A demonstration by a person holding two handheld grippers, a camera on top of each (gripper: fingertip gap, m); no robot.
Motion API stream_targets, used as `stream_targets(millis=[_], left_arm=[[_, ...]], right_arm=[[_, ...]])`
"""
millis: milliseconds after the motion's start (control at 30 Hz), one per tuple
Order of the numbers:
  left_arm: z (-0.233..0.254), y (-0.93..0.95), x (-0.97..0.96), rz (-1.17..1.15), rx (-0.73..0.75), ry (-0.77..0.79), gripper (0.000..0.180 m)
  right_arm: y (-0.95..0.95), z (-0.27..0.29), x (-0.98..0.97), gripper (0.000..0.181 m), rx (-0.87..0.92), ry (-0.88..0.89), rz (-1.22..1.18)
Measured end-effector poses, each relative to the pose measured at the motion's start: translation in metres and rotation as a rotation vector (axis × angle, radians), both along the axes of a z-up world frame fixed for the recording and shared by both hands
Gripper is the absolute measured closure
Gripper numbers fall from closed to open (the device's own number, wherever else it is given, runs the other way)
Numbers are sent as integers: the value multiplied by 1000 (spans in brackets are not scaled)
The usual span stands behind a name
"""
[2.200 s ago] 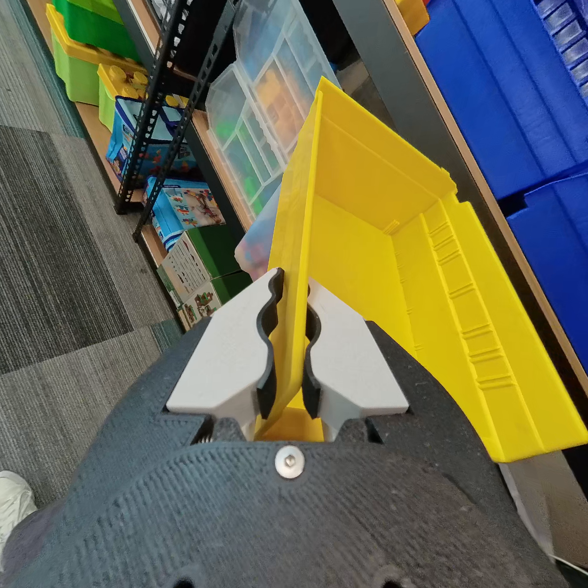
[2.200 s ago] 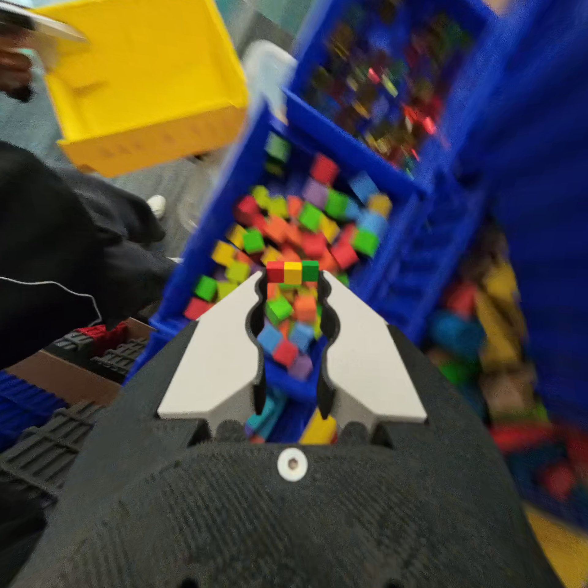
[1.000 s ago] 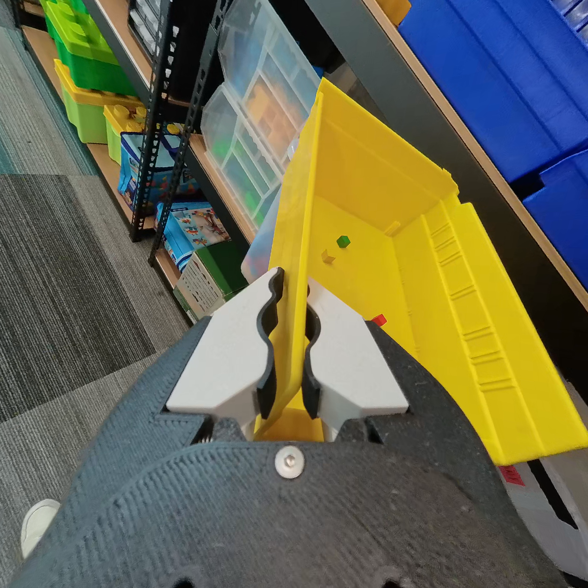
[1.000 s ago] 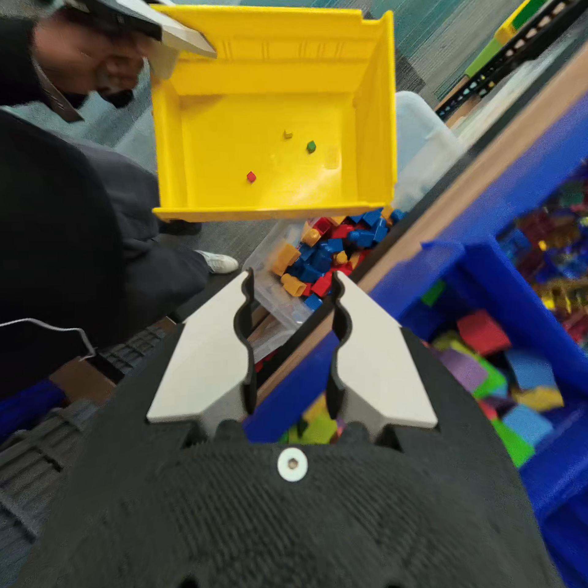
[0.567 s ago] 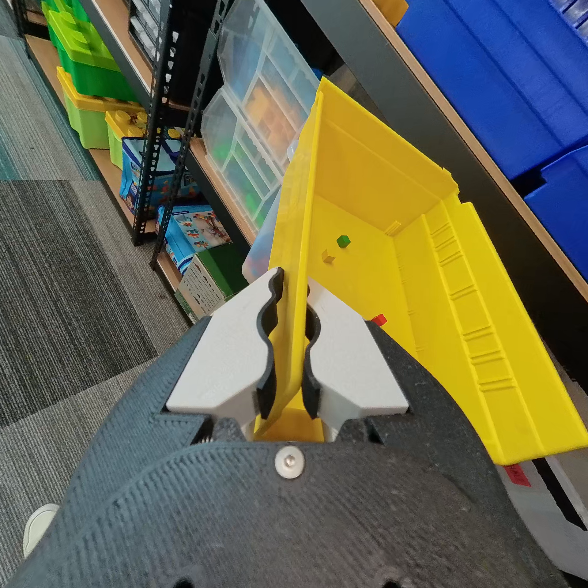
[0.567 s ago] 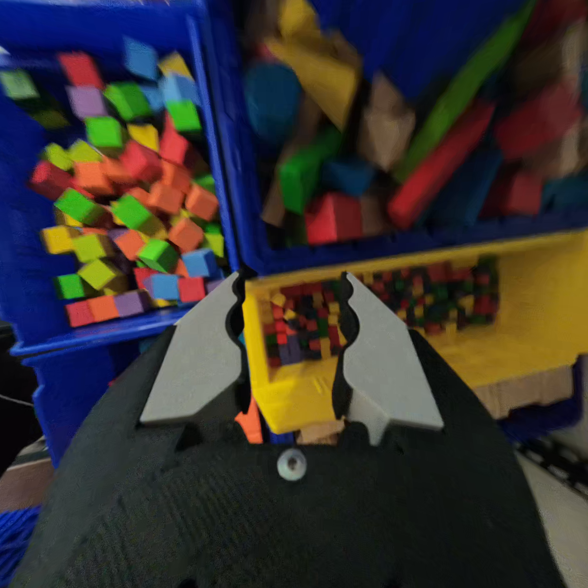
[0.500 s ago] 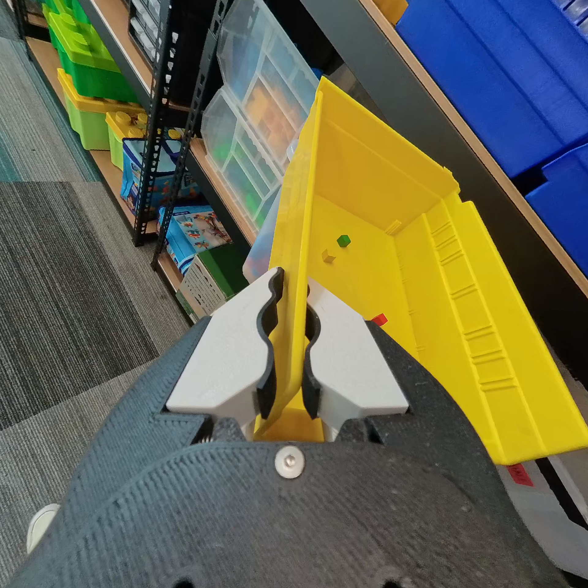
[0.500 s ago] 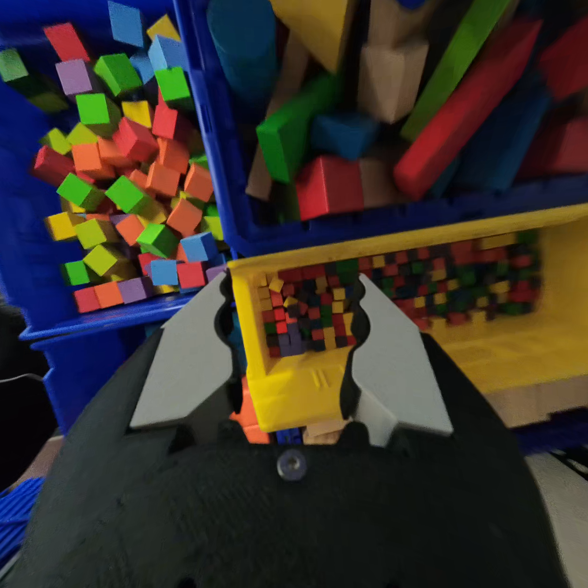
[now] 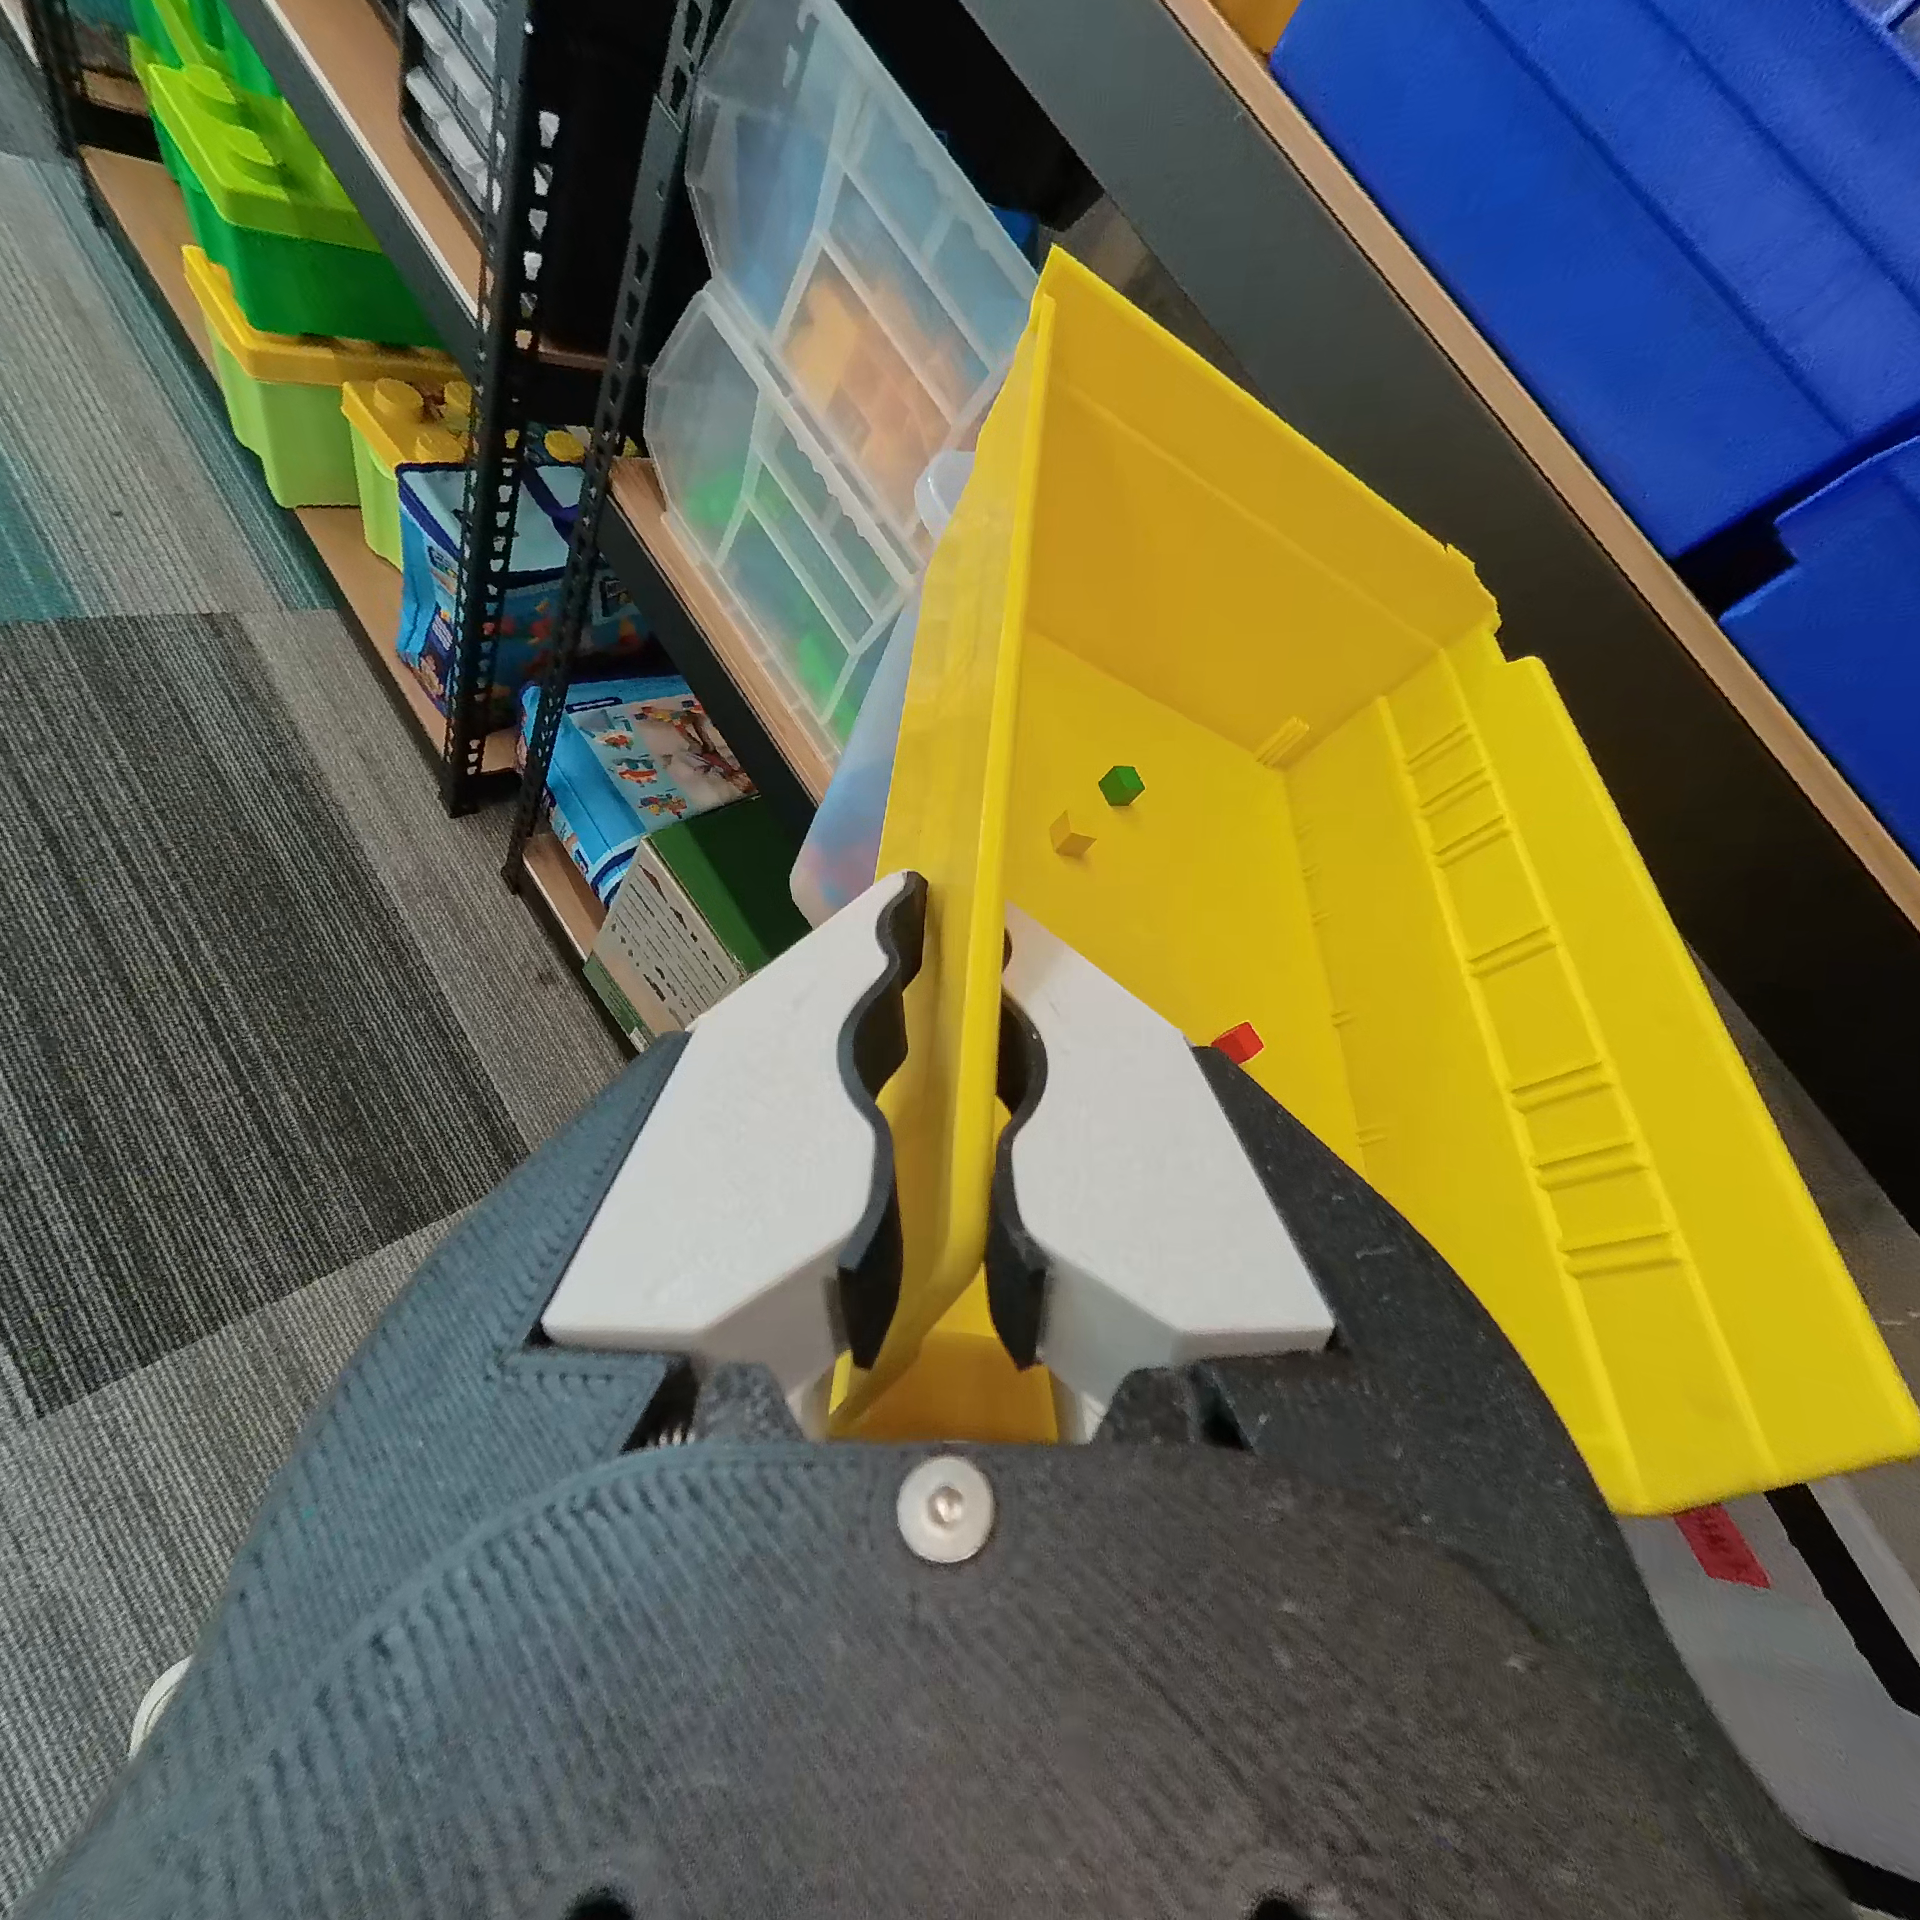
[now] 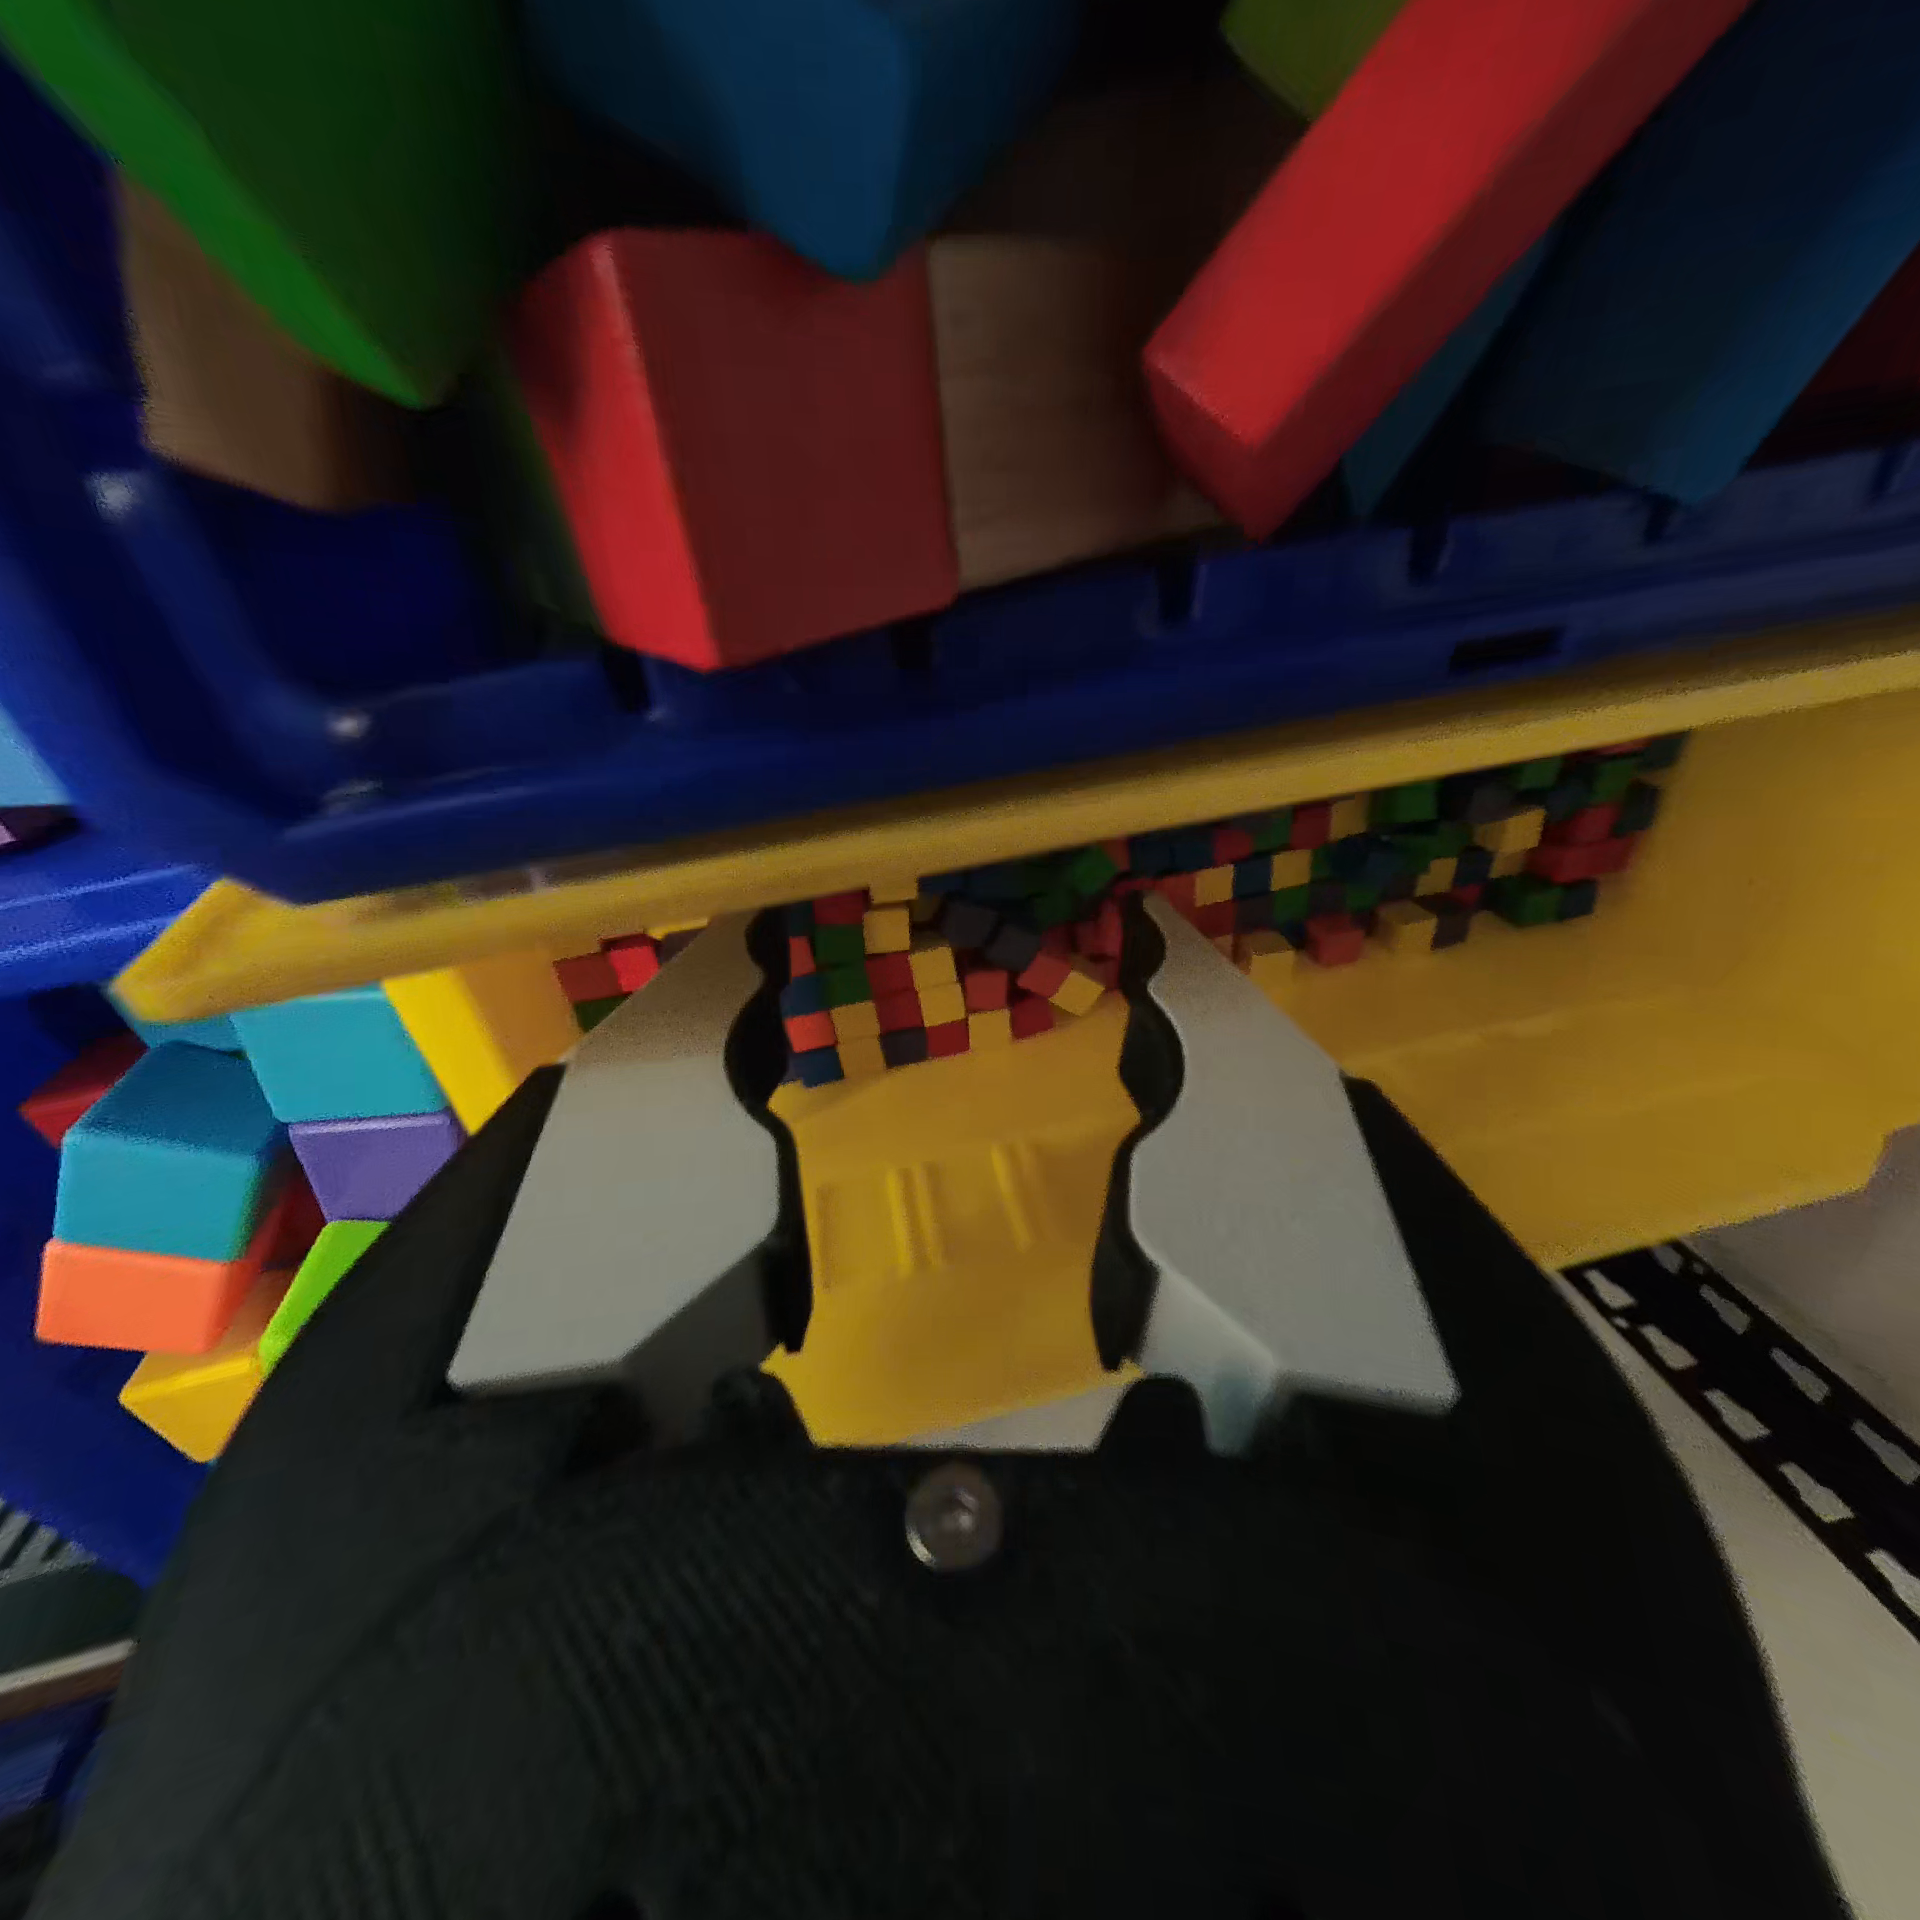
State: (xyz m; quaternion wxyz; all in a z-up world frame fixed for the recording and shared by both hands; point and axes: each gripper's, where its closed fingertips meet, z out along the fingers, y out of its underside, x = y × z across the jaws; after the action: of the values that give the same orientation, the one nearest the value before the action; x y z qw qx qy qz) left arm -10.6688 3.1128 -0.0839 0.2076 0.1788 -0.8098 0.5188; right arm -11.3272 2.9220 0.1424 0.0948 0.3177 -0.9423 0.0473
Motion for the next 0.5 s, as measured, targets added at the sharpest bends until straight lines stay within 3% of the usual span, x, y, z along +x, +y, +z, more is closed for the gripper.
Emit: stream_targets(millis=[400,500], left_arm=[[0,0,-3,4,2,16,177],[-1,0,-4,8,2,23,177]], right_arm=[[-2,-22,-13,123,170,-37,-86],[-2,-21,-12,134,180,-41,-81]])
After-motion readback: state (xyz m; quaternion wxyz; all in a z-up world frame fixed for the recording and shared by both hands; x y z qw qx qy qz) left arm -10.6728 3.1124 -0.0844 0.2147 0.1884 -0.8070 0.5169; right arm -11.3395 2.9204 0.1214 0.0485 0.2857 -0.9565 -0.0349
